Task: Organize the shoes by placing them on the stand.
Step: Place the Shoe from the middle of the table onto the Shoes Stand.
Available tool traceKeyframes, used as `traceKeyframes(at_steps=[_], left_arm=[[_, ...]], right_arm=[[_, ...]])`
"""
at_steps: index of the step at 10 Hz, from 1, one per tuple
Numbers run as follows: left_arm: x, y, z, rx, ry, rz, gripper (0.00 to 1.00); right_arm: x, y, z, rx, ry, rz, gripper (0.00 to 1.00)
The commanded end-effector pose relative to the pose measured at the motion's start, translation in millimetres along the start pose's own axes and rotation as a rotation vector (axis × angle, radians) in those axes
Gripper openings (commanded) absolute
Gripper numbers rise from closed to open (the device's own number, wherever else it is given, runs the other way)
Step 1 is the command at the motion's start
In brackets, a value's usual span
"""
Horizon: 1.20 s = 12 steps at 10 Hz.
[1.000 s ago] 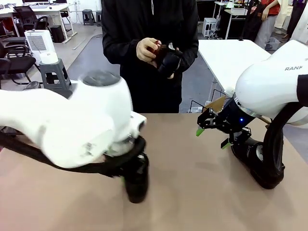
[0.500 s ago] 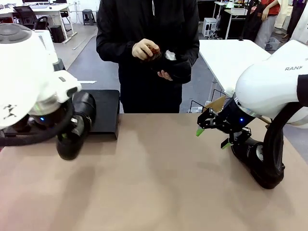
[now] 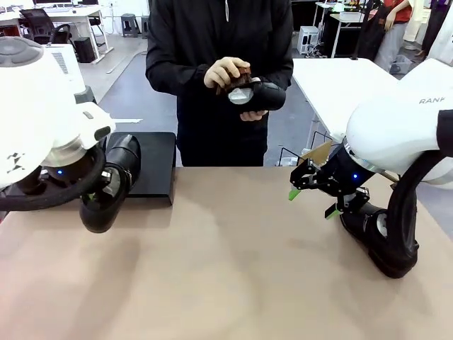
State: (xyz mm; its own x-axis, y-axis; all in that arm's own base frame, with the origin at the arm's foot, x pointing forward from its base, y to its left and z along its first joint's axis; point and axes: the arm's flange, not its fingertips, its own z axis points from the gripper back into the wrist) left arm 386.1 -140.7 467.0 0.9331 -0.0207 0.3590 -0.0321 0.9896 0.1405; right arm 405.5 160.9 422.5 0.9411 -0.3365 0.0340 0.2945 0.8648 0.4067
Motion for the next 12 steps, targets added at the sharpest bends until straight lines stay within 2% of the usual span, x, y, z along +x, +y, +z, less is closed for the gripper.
traceKeyframes(at_steps=[1,2,4,5,9,12], left_arm=[[5,7,0,0.001,-0.012,0.015,0.00],[14,19,-16,0.017,0.020,-0.037,0.00],[36,54,-18,0.036,-0.111,0.001,0.00],[45,69,-20,0.006,-0.141,-0.042,0.00],[78,106,-43,0.078,-0.241,0.048,0.00],[87,122,-66,0.093,-0.267,0.135,0.00]], right_arm=[[1,-1,1,0.001,-0.002,0.017,1.00],[1,-1,1,0.001,-0.002,0.017,1.00],[1,-1,1,0.001,-0.002,0.017,1.00],[1,-1,1,0.001,-0.002,0.017,1.00],[1,-1,1,0.001,-0.002,0.017,1.00],[1,-1,1,0.001,-0.002,0.017,1.00]])
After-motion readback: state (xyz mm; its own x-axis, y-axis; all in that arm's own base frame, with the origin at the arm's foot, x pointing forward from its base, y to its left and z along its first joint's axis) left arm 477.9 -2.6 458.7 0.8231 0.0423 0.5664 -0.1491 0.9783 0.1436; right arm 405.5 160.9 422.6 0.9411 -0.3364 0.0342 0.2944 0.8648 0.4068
